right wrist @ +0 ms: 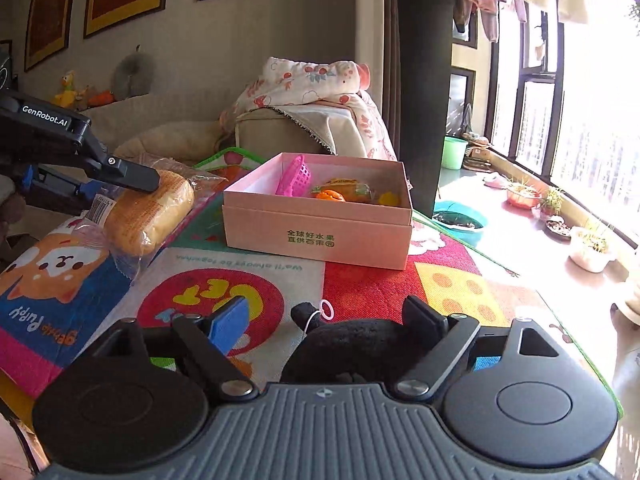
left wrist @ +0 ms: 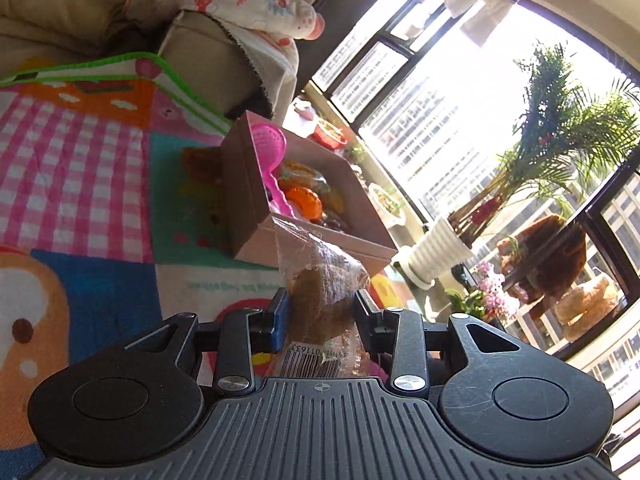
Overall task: Organize objects
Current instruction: 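Lower the bread from the left gripper while the right lowers the plush into the box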
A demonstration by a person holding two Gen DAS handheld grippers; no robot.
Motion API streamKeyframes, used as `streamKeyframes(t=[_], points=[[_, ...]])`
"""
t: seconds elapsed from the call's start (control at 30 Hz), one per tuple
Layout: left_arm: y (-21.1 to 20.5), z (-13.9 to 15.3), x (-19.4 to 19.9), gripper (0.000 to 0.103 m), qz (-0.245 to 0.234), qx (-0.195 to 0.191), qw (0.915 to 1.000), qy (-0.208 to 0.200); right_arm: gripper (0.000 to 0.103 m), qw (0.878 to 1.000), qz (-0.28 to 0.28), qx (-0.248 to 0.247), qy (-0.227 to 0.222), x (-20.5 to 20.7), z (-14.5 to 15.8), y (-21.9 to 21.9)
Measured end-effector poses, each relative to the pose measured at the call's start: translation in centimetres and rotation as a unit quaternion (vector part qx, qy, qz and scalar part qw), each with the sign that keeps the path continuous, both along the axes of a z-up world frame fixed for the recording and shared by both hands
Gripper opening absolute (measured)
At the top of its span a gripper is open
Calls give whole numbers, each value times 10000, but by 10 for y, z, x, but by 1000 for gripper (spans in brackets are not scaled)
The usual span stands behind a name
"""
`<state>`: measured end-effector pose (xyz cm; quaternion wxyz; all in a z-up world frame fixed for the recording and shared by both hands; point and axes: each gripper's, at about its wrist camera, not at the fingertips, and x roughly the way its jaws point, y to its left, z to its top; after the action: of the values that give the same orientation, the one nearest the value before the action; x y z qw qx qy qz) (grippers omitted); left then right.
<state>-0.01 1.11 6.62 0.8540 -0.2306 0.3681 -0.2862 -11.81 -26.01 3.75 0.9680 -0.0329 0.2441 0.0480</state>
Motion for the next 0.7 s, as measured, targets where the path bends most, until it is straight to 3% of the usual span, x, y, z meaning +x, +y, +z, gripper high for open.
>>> streamKeyframes(t=[0.2,0.3,0.37,0.47,0.6,0.7], points=[[6,-17,3,38,99,-23,9996,278,89,9967,-316,-736,154,-4,-20,-2],[4,-24,2,38,-10,126,9991,410,88,9958,-429,-743,305,1,-24,-7],[0,-28,0,38,-118,287,9983,486,77,9955,-492,-741,335,4,-22,-7],[-4,-29,-1,38,-268,387,9976,509,76,9970,-371,-618,289,6,-11,-7],[-7,-11,6,38,-275,148,9992,256,75,9992,-179,-347,49,3,7,-4],[-13,23,27,38,-210,-85,9994,-278,75,9996,-111,-172,-179,2,21,-3]])
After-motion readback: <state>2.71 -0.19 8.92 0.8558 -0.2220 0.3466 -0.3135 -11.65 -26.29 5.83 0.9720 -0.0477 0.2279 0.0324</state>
